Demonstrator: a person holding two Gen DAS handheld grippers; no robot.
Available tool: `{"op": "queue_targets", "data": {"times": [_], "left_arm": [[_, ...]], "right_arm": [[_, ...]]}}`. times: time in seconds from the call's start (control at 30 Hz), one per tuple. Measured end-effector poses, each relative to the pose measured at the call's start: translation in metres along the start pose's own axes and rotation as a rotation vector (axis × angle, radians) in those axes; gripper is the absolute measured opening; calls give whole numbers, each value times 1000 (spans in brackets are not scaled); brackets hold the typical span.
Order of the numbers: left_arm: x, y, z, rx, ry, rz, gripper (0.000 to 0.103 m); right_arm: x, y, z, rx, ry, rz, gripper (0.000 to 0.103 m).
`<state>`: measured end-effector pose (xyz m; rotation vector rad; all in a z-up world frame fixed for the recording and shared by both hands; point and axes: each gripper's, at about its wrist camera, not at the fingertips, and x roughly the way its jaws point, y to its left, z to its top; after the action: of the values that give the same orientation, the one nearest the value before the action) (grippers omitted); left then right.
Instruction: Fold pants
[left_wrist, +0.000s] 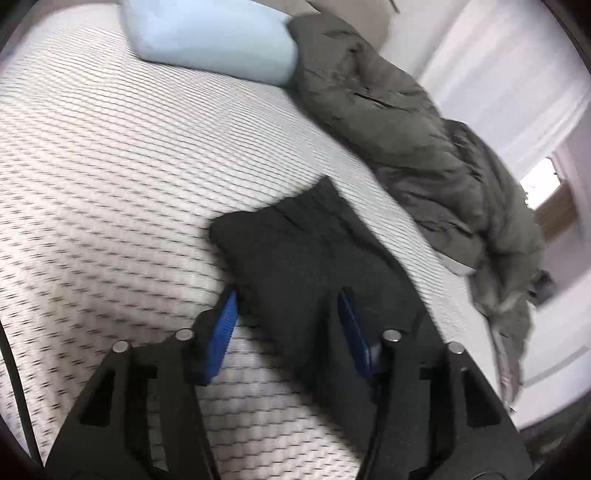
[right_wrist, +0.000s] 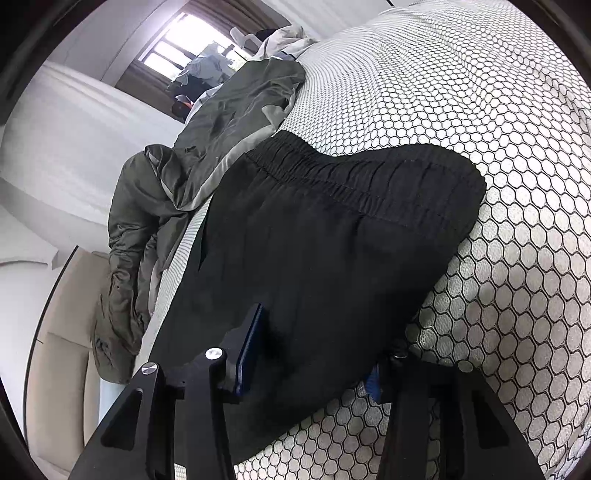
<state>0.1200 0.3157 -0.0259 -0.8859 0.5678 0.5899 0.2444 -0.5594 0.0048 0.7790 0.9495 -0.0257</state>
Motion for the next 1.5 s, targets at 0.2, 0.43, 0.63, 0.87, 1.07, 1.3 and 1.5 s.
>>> {"op": "queue_targets", "data": {"times": [0.2, 0.43, 0.63, 0.87, 1.07, 1.3, 1.5], "left_arm": [[-17, -14, -31, 66, 85, -119, 54], [-35, -57, -117, 206, 230, -292, 59], [-30, -113, -188, 336, 402, -432, 59], [-31, -124, -206, 310, 353, -383, 16], [-27, -101, -203, 356, 366, -391, 15], [-28, -111, -210, 405, 390, -405, 40], [-28, -136, -230, 392, 405, -442, 64]], "right_arm": [[-23, 20, 0, -60, -154, 17, 27], [-5, 2, -12, 78, -1, 111, 54], [0, 33, -48, -7, 73, 266, 66], [39, 97, -97, -197, 133, 230, 17], [24, 85, -105, -161, 115, 263, 5], [35, 82, -112, -141, 203, 284, 34], [47, 103, -122, -161, 196, 323, 49]]}}
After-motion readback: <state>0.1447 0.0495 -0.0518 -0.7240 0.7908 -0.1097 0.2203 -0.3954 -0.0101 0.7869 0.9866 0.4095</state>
